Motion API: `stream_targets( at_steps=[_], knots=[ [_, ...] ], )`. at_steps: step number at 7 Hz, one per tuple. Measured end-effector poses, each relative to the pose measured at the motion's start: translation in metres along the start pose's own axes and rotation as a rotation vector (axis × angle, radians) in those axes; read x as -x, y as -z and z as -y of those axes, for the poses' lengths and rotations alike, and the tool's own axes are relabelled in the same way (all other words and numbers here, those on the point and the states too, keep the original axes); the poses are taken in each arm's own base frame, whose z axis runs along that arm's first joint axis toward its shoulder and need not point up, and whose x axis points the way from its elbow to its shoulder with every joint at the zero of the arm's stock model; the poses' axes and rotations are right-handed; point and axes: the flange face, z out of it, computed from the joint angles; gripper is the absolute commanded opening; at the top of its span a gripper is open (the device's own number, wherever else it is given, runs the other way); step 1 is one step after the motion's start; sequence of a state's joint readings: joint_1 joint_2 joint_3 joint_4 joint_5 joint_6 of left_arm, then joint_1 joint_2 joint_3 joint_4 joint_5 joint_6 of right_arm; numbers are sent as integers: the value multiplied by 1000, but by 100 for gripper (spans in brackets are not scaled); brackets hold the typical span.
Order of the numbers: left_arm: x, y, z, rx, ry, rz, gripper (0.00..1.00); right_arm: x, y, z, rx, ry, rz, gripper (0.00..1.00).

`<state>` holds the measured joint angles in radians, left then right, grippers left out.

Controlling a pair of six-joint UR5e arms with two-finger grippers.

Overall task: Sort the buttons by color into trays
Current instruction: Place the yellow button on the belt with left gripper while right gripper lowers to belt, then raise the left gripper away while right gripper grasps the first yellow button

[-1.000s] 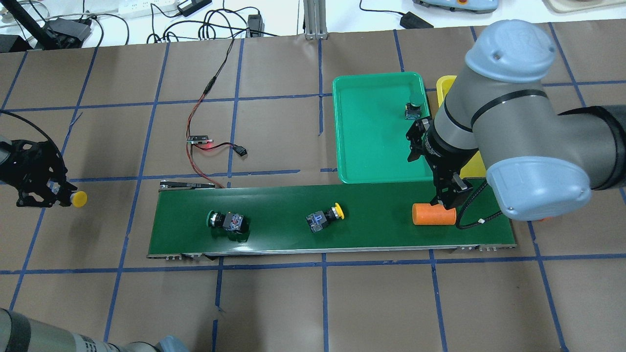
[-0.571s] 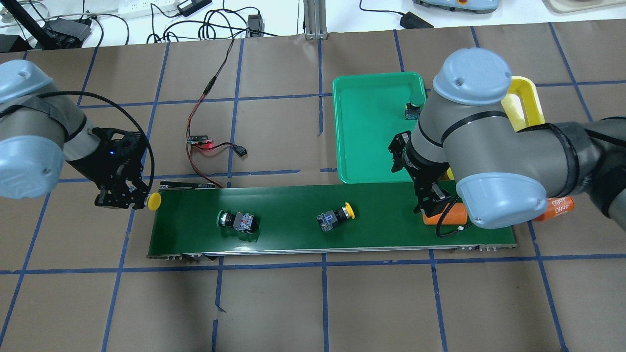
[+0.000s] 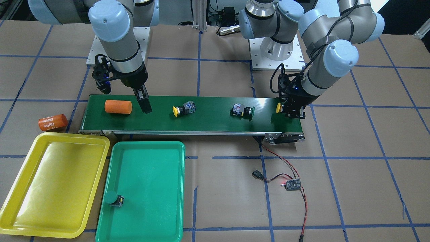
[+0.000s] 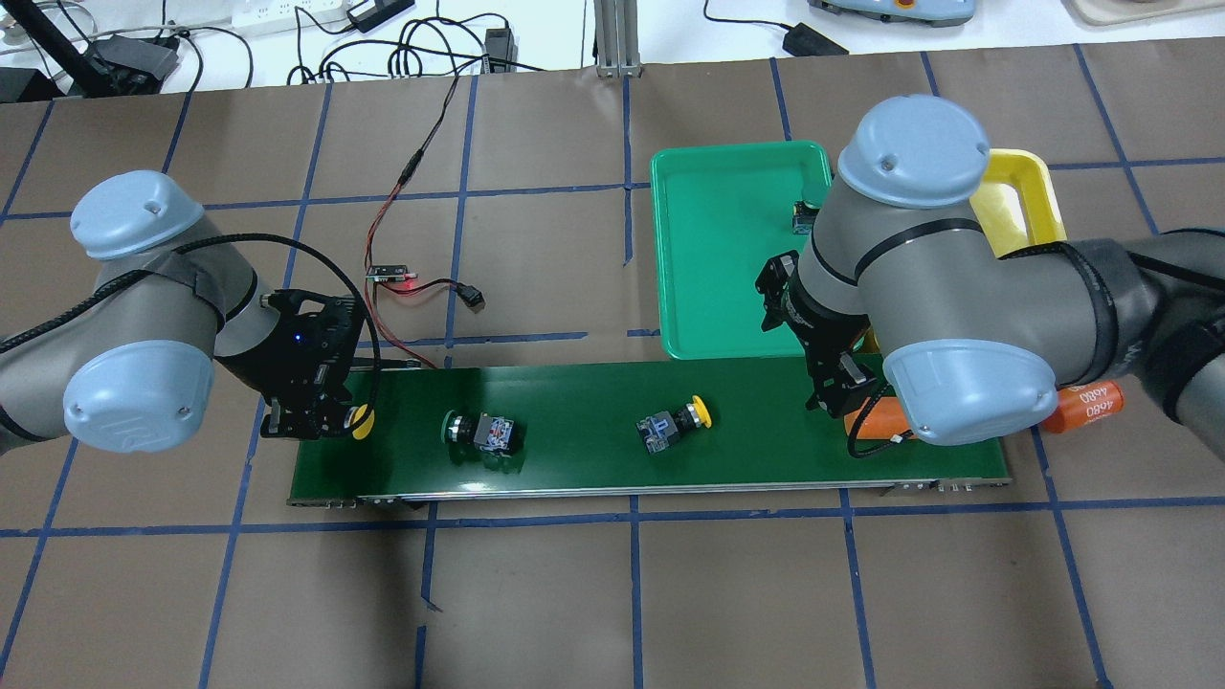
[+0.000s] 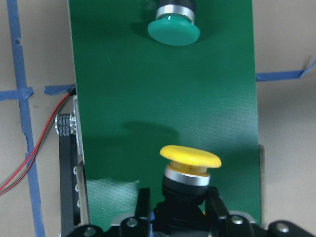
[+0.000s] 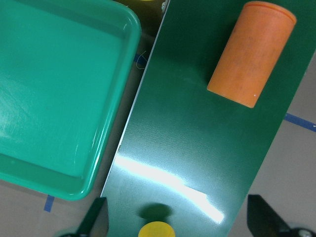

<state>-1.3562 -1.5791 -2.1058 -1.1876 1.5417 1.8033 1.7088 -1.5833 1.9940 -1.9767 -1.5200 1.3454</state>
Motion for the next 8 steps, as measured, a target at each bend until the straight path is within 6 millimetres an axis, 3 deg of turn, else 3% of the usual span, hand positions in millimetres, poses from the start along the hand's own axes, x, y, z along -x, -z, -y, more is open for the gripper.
stream_targets(
  at_steps=[2,4,6,8],
  knots=[
    [2,8,-2,1,67,16,68,9,-26,-2,16,0,-48,100],
    [13,34,-1,-4,124,41,67,15,-42,-13,21,25,-65,100],
    [21,87,15,-31,191,26,67,21,-53,-24,22,47,-57,100],
    [8,145,62,-1,260,2,67,25,-63,-34,37,42,-65,100]
  ],
)
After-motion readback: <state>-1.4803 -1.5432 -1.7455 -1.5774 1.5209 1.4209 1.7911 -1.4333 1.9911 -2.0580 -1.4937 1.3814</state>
